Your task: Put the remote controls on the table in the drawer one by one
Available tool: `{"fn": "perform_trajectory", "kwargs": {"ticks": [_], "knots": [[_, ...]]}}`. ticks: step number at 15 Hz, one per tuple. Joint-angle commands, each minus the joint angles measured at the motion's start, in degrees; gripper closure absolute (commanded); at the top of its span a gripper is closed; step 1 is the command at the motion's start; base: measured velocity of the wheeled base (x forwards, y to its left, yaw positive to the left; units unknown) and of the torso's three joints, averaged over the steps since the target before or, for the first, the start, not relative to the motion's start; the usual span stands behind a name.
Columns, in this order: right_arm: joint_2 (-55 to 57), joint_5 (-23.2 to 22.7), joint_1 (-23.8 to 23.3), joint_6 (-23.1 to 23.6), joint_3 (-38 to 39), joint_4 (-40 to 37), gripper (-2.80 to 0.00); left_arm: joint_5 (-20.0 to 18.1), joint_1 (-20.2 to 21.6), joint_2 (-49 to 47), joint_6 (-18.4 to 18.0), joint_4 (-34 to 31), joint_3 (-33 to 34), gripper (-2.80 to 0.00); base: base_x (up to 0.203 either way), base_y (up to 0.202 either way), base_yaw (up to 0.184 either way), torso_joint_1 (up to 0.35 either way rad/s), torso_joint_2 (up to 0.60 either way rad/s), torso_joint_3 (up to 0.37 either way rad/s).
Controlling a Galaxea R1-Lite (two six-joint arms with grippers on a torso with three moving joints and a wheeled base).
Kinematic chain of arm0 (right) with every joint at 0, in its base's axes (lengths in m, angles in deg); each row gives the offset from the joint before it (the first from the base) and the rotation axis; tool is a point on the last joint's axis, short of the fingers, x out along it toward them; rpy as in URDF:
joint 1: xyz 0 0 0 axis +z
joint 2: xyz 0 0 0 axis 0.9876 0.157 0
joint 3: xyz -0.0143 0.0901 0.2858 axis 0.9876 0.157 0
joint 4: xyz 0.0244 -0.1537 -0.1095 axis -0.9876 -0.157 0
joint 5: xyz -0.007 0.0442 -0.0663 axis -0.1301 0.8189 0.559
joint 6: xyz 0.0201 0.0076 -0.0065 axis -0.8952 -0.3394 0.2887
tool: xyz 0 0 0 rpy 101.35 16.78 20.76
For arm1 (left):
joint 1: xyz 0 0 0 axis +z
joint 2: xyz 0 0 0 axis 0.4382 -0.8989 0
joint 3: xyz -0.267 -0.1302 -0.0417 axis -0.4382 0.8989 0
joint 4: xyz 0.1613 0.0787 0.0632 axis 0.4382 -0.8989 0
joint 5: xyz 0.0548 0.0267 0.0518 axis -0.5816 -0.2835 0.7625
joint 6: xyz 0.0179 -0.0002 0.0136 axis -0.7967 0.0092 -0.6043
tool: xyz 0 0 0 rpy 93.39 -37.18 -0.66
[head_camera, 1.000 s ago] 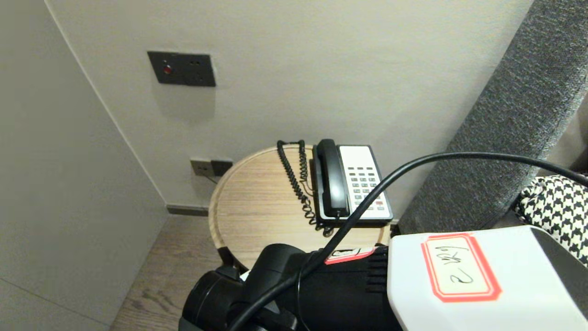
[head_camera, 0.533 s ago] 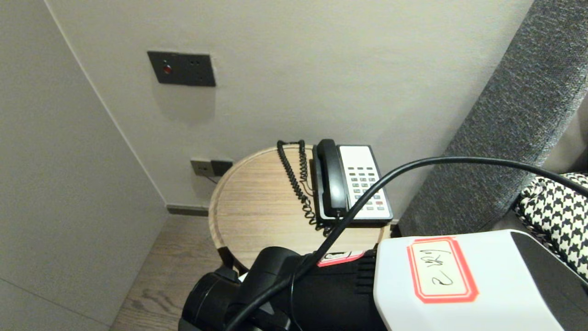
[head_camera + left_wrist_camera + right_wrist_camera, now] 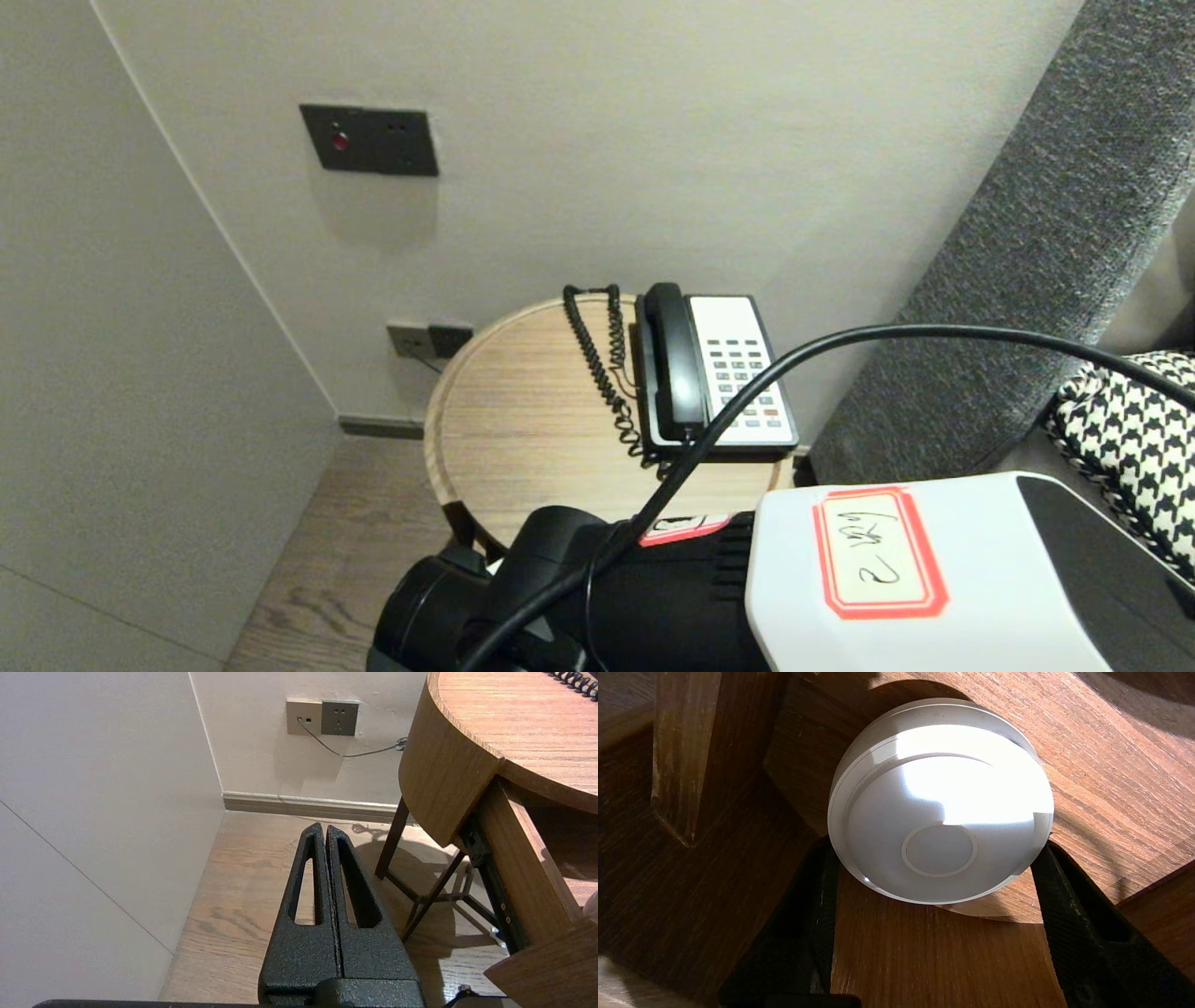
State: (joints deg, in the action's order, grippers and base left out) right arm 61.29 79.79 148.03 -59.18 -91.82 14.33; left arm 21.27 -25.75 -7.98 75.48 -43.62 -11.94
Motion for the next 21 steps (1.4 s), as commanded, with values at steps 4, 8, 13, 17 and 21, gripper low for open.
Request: {"fn": "perform_trajectory", "kwargs": {"ticks": [4, 8, 13, 17, 21], "knots": [[-0.1, 0.3, 0.1, -0.2, -0.4, -0.3, 0.0, 0.0, 0.0, 0.1, 0.0, 0.0, 0.0, 0.0, 0.0, 0.0, 0.0, 0.0, 0.0, 0.0], [0.0, 0.4, 0.1, -0.1, -0.5, -0.3, 0.0, 0.0, 0.0, 0.1, 0.0, 0.0, 0.0, 0.0, 0.0, 0.0, 0.0, 0.0, 0.0, 0.0], [0.0, 0.6, 0.2, -0.1, -0.5, -0.3, 0.0, 0.0, 0.0, 0.1, 0.0, 0.0, 0.0, 0.0, 0.0, 0.0, 0.0, 0.0, 0.0, 0.0], [-0.1, 0.8, 0.3, -0.1, -0.6, -0.3, -2.8, 0.0, 0.0, 0.1, 0.0, 0.0, 0.0, 0.0, 0.0, 0.0, 0.0, 0.0, 0.0, 0.0], [-0.9, 0.9, 0.1, -0.1, -0.2, -0.5, -2.8, 0.0, 0.0, 0.1, 0.0, 0.0, 0.0, 0.0, 0.0, 0.0, 0.0, 0.0, 0.0, 0.0]]}}
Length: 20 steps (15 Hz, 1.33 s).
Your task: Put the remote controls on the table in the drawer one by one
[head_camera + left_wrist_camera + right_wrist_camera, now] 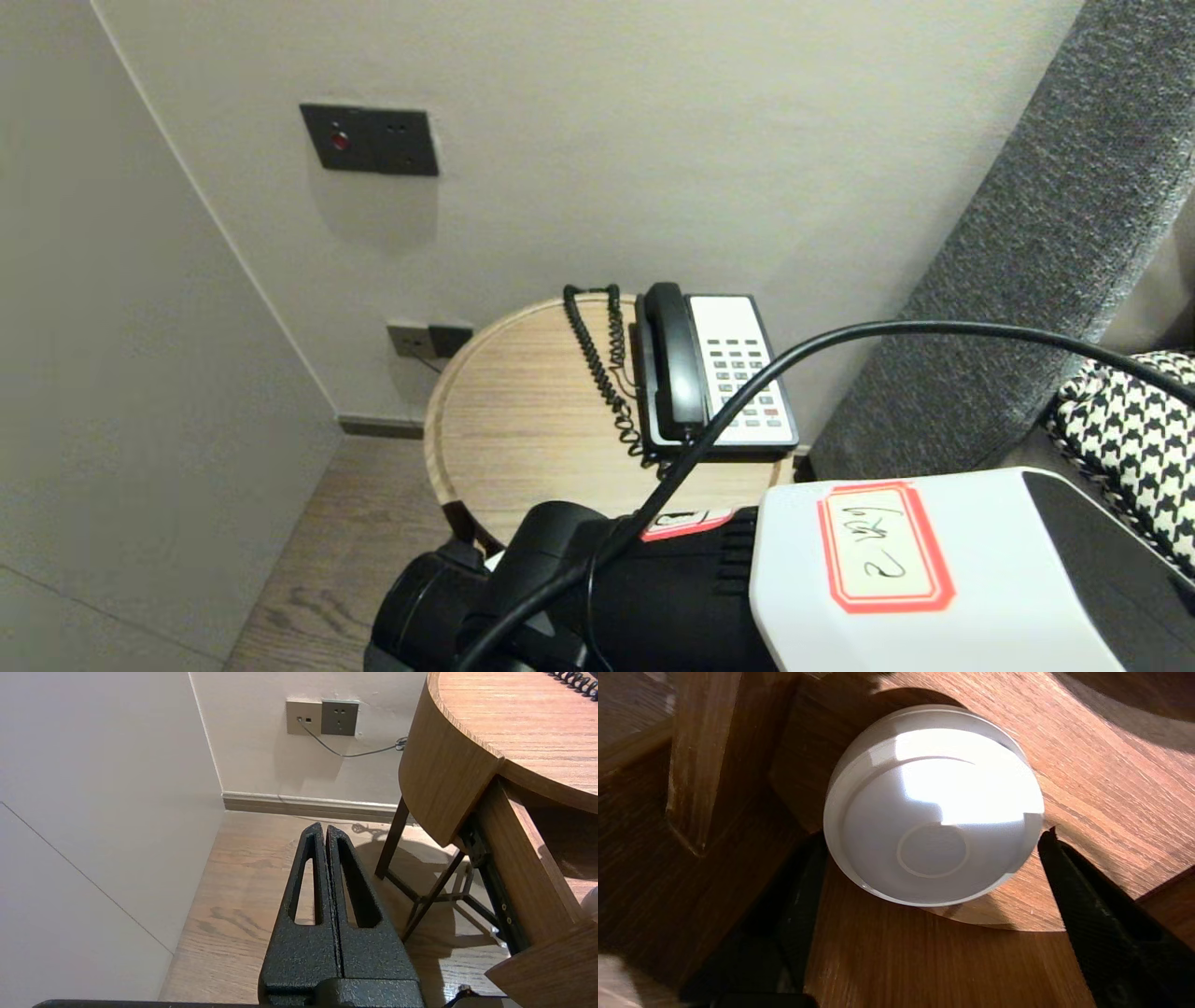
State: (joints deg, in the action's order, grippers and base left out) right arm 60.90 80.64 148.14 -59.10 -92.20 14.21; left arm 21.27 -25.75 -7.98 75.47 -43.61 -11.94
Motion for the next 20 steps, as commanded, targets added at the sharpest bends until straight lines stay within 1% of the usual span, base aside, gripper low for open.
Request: {"fn": "perform_trajectory", "kwargs": {"ticks": [1, 4, 7, 10, 14, 20], "knots": [[-1.2, 0.1, 0.1, -0.2, 0.6, -0.4, -2.8, 0.0, 0.0, 0.1, 0.0, 0.0, 0.0, 0.0, 0.0, 0.0, 0.0, 0.0, 0.0, 0.0], [-3.6, 0.1, 0.1, -0.3, 1.1, -0.7, -2.8, 0.0, 0.0, 0.1, 0.0, 0.0, 0.0, 0.0, 0.0, 0.0, 0.0, 0.0, 0.0, 0.0], [-6.4, 0.4, 0.0, -0.4, 3.2, -0.5, -2.8, 0.0, 0.0, 0.1, 0.0, 0.0, 0.0, 0.0, 0.0, 0.0, 0.0, 0.0, 0.0, 0.0], [-9.4, 0.8, -0.1, -2.7, 4.0, -0.7, -2.8, 0.0, 0.0, 0.1, 0.0, 0.0, 0.0, 0.0, 0.0, 0.0, 0.0, 0.0, 0.0, 0.0], [-14.3, 0.8, -1.2, -2.8, 7.0, -0.5, -2.8, 0.0, 0.0, 0.1, 0.0, 0.0, 0.0, 0.0, 0.0, 0.0, 0.0, 0.0, 0.0, 0.0], [-25.8, 0.8, -8.4, -2.8, 13.8, -0.3, -2.8, 0.0, 0.0, 0.1, 0.0, 0.0, 0.0, 0.0, 0.0, 0.0, 0.0, 0.0, 0.0, 0.0]]}}
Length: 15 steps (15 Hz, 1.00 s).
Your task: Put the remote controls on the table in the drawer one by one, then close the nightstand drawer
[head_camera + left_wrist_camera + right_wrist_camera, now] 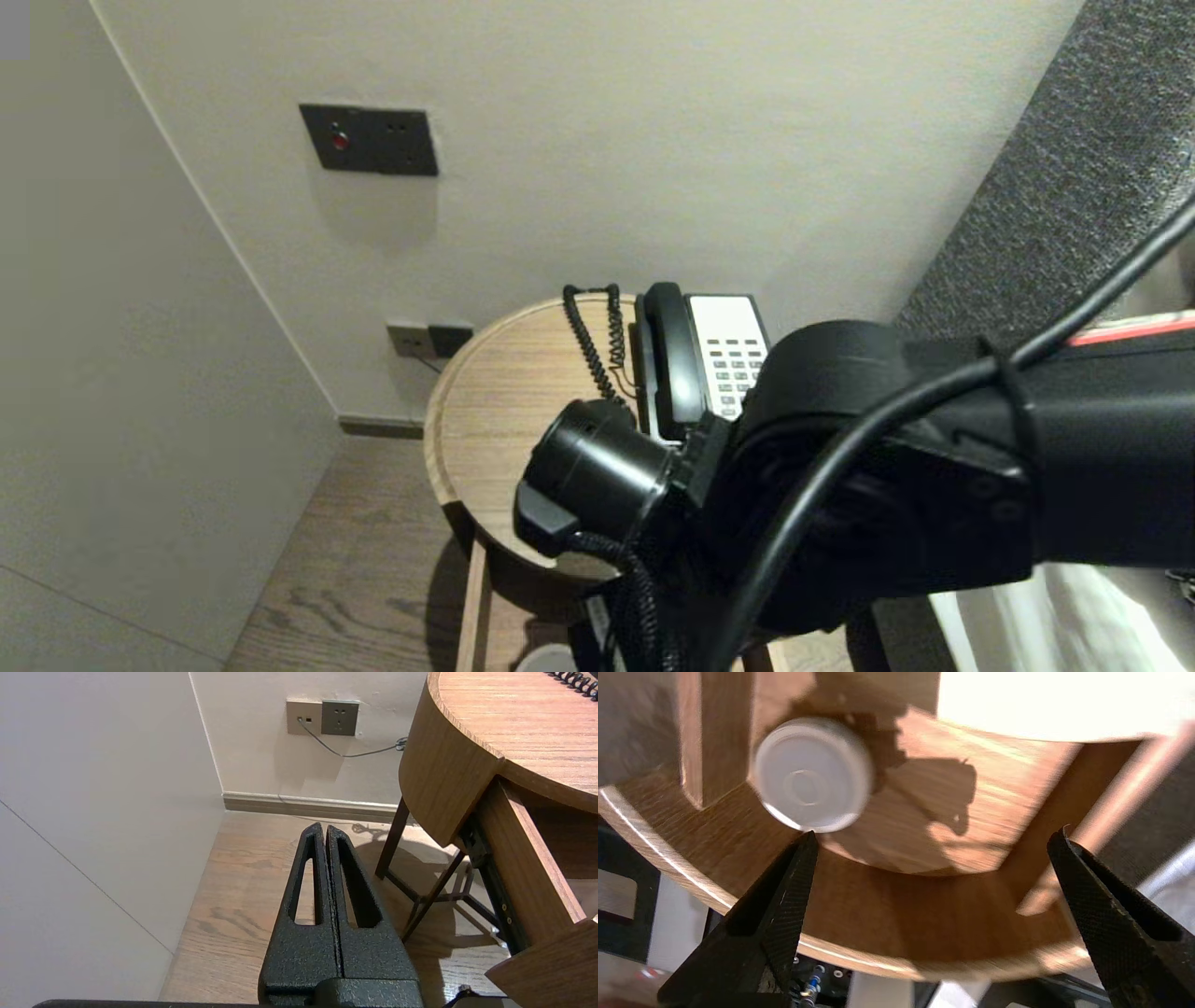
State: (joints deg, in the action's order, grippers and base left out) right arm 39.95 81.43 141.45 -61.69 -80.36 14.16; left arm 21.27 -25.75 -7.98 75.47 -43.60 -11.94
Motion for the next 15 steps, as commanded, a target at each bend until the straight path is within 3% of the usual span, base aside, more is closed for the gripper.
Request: {"fn": "perform_trajectory", "kwargs": {"ticks": [1, 8, 9, 15], "knots": [[-6.3, 0.0, -2.7, -0.2, 3.5, -0.2, -2.8, 0.0, 0.0, 0.1, 0.0, 0.0, 0.0, 0.0, 0.0, 0.0, 0.0, 0.0, 0.0, 0.0], [-24.6, 0.0, -10.1, -0.2, 23.2, 6.2, -2.8, 0.0, 0.0, 0.1, 0.0, 0.0, 0.0, 0.0, 0.0, 0.0, 0.0, 0.0, 0.0, 0.0], [-27.5, 0.0, -11.0, -0.2, 26.6, 6.7, 0.0, 0.0, 0.0, 0.1, 0.0, 0.0, 0.0, 0.0, 0.0, 0.0, 0.0, 0.0, 0.0, 0.0], [-39.5, -0.4, -13.8, 0.3, 43.4, 7.7, 0.0, 0.0, 0.0, 0.1, 0.0, 0.0, 0.0, 0.0, 0.0, 0.0, 0.0, 0.0, 0.0, 0.0]]}}
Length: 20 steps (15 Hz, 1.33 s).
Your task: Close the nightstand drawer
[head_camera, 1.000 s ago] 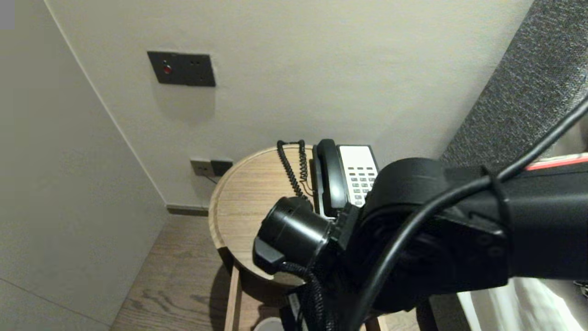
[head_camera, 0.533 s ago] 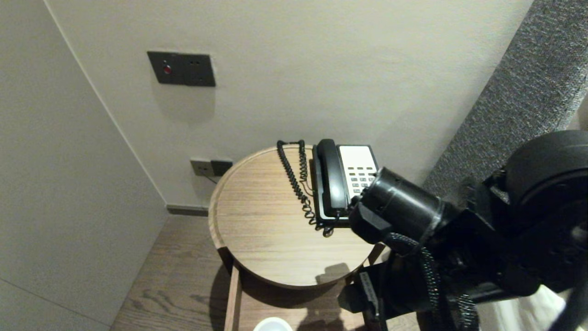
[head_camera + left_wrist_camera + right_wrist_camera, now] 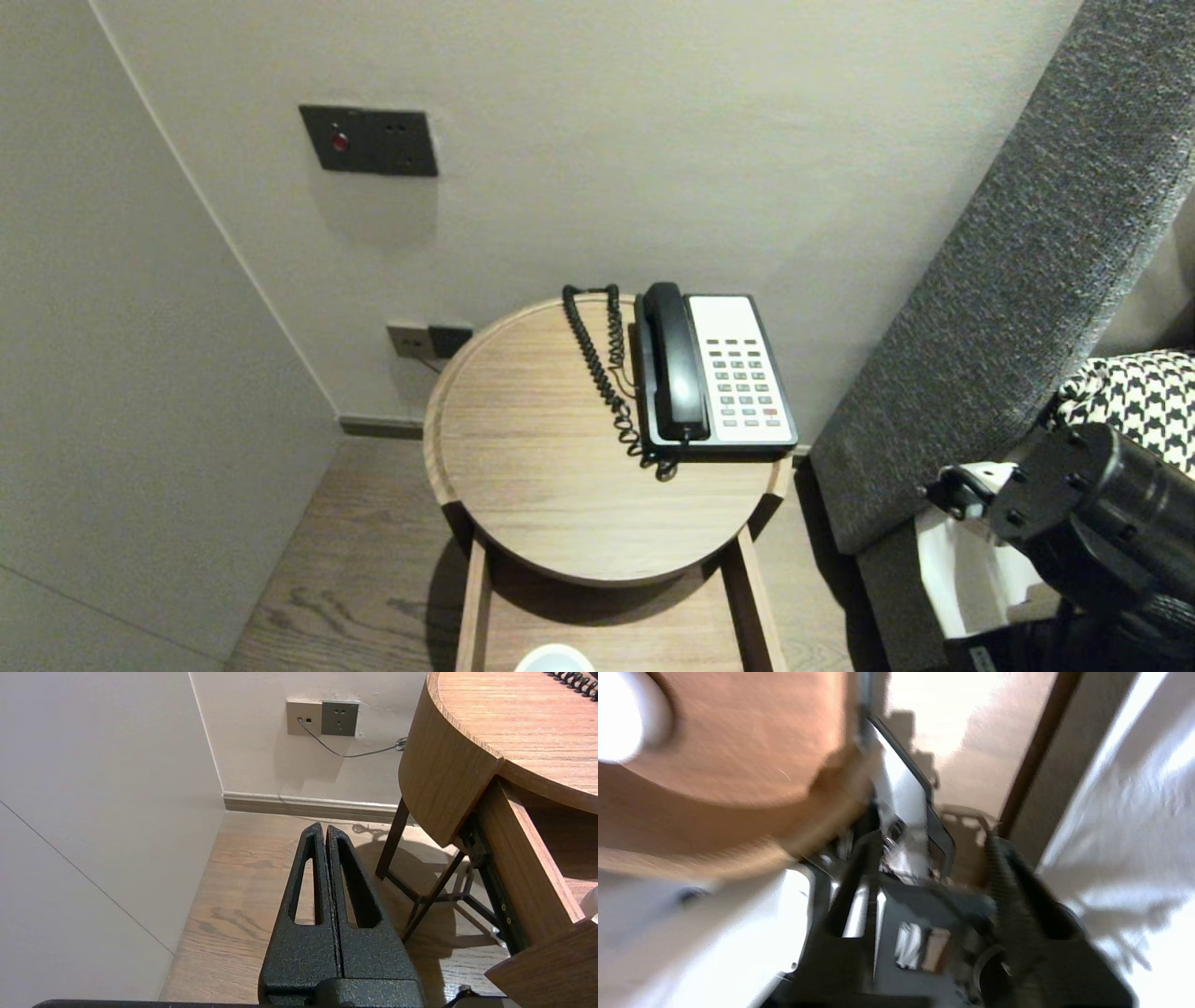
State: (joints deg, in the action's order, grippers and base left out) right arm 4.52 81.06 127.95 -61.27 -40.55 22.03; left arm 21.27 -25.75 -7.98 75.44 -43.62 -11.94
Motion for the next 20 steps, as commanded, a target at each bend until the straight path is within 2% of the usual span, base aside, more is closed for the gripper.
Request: {"fn": "perform_trajectory", "kwargs": {"ticks": [1, 3, 7, 10, 12, 16, 20], "knots": [[-4.3, -0.3, -0.1, -0.1, 5.5, -0.1, 0.0, 0.0, 0.0, 0.1, 0.0, 0.0, 0.0, 0.0, 0.0, 0.0, 0.0, 0.0, 0.0, 0.0], [-4.4, -1.9, 0.3, 0.1, 9.2, 1.1, 0.0, 0.0, 0.0, 0.1, 0.0, 0.0, 0.0, 0.0, 0.0, 0.0, 0.0, 0.0, 0.0, 0.0], [-3.4, -4.2, 1.0, 3.3, 18.4, 12.2, 0.0, 0.0, 0.0, 0.1, 0.0, 0.0, 0.0, 0.0, 0.0, 0.0, 0.0, 0.0, 0.0, 0.0], [1.0, -6.9, 1.0, 5.5, 22.0, 18.7, 0.0, 0.0, 0.0, 0.1, 0.0, 0.0, 0.0, 0.0, 0.0, 0.0, 0.0, 0.0, 0.0, 0.0], [3.5, -7.4, 1.6, 5.8, 23.3, 22.1, 0.0, 0.0, 0.0, 0.1, 0.0, 0.0, 0.0, 0.0, 0.0, 0.0, 0.0, 0.0, 0.0, 0.0], [10.4, -7.5, 5.7, 5.9, 23.5, 25.1, 0.0, 0.0, 0.0, 0.1, 0.0, 0.0, 0.0, 0.0, 0.0, 0.0, 0.0, 0.0, 0.0, 0.0], [16.3, -7.4, 6.1, 5.9, 23.4, 31.5, 0.0, 0.0, 0.0, 0.1, 0.0, 0.0, 0.0, 0.0, 0.0, 0.0, 0.0, 0.0, 0.0, 0.0]]}}
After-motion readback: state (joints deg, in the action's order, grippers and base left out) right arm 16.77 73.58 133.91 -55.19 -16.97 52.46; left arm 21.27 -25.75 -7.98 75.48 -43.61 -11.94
